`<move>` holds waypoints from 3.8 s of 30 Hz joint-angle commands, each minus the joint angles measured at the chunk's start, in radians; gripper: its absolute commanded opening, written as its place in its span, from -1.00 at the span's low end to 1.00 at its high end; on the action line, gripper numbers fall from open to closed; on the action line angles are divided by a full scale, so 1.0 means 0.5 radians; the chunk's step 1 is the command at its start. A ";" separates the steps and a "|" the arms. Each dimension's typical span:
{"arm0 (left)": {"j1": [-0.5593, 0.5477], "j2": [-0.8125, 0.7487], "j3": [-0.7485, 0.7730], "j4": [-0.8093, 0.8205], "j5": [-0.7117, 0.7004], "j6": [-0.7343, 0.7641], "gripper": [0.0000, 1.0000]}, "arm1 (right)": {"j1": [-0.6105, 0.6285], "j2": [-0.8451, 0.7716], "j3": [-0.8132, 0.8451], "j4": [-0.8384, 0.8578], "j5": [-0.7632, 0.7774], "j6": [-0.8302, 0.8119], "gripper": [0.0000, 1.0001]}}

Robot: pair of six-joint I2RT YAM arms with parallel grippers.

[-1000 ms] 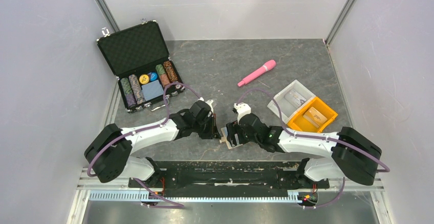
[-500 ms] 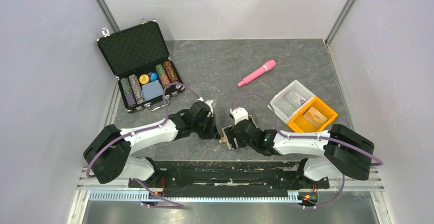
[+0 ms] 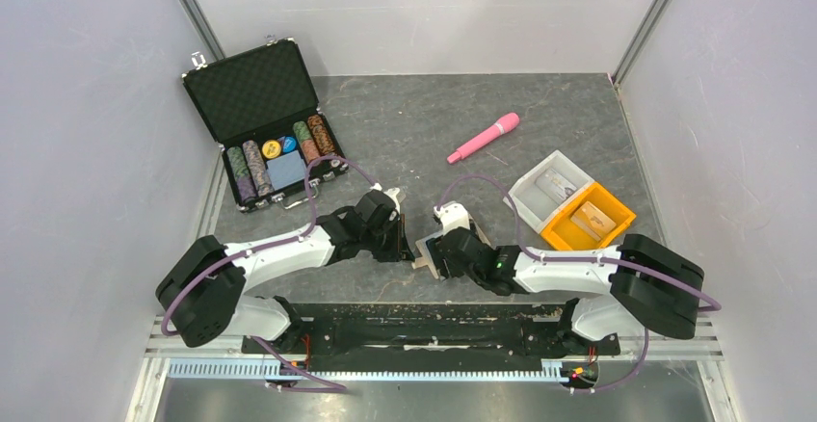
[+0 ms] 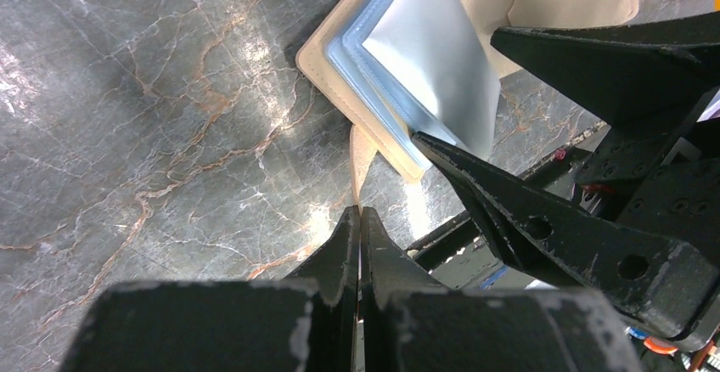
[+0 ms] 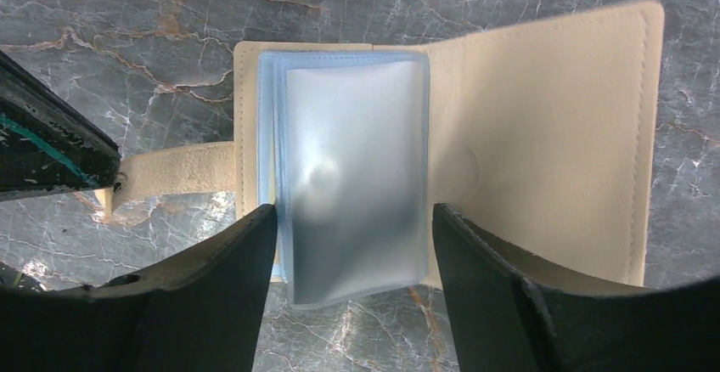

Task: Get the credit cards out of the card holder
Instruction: Remove the credit card from the card holder.

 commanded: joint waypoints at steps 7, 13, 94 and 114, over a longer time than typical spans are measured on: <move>0.009 -0.050 -0.014 0.049 -0.019 -0.022 -0.95 | 0.015 -0.059 0.067 -0.089 0.169 0.040 0.12; 0.009 -0.046 -0.008 0.026 -0.033 -0.015 -0.95 | 0.013 -0.155 0.085 -0.211 0.349 0.069 0.17; 0.009 -0.101 0.026 0.021 -0.060 0.014 -0.95 | -0.175 0.138 0.160 0.076 -0.197 -0.246 0.54; 0.009 -0.123 0.012 -0.008 -0.091 0.014 -0.96 | -0.174 -0.045 0.147 -0.009 -0.018 -0.193 0.46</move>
